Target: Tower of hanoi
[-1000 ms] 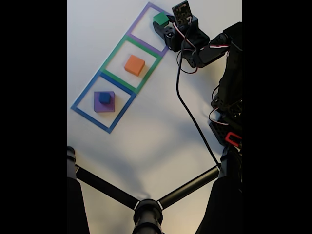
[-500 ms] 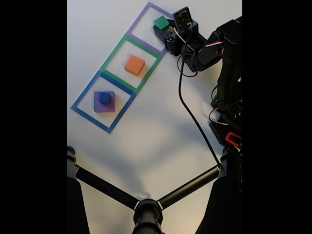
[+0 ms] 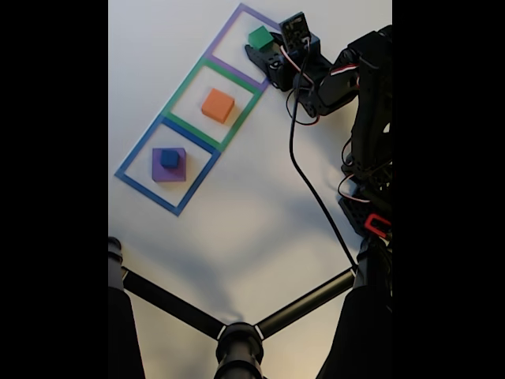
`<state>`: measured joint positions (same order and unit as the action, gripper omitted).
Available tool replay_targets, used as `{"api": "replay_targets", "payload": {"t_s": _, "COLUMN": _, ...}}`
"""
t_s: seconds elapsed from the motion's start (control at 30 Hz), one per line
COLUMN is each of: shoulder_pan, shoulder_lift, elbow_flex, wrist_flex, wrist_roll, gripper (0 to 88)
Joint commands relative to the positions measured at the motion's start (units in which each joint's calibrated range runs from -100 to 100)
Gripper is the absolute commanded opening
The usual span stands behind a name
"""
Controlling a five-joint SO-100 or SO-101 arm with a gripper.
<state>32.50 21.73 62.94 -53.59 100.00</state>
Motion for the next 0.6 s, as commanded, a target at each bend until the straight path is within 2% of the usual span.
{"api": "replay_targets", "payload": {"t_s": 0.0, "shoulder_pan": -0.21, "shoulder_lift": -4.74, "elbow_flex": -0.74, "wrist_flex": 1.67, "wrist_roll": 0.0, "gripper": 20.8}}
{"api": "replay_targets", "payload": {"t_s": 0.2, "shoulder_pan": -2.57, "shoulder_lift": -20.69, "elbow_flex": 0.89, "wrist_flex": 16.96, "wrist_roll": 0.0, "gripper": 19.6}}
{"api": "replay_targets", "payload": {"t_s": 0.57, "shoulder_pan": -4.48, "shoulder_lift": -54.34, "elbow_flex": -9.01, "wrist_flex": 68.76, "wrist_roll": 0.0, "gripper": 3.8}}
